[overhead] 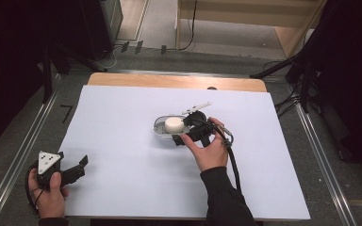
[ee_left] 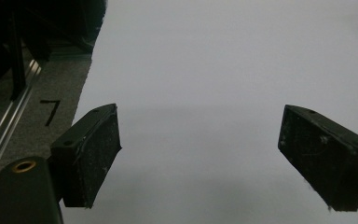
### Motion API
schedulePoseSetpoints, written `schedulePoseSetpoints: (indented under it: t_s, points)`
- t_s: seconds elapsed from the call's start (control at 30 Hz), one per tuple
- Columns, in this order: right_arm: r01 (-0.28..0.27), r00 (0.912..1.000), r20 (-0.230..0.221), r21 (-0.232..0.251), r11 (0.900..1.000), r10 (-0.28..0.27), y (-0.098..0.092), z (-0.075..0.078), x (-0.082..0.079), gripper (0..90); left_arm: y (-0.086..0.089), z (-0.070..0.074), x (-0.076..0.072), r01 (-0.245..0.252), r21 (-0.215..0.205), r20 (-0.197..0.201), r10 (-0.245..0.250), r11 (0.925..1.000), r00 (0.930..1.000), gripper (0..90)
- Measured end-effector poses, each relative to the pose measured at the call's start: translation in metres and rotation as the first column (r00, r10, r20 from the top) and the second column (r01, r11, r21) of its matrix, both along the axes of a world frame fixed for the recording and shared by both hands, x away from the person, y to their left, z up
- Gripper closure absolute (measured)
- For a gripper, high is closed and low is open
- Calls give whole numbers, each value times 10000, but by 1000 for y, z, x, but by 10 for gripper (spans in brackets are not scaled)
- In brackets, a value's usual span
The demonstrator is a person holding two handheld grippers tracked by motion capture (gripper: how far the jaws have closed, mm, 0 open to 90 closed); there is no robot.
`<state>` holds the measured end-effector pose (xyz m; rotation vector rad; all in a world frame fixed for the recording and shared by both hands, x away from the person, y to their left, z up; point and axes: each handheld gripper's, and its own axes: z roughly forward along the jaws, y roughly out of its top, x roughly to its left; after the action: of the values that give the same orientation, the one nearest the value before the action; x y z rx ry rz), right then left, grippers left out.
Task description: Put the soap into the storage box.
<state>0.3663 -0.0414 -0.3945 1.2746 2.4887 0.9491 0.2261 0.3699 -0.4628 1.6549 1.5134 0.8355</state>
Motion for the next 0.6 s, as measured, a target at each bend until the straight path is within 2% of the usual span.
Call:
schedulePoseSetpoints:
  t_s: [0.6]
  points:
    - [428, 9991, -49, 150, 9990, -427, -37, -9, -20, 94, 0, 0, 0, -7, 8, -7, 7, 10000, 10000, 139]
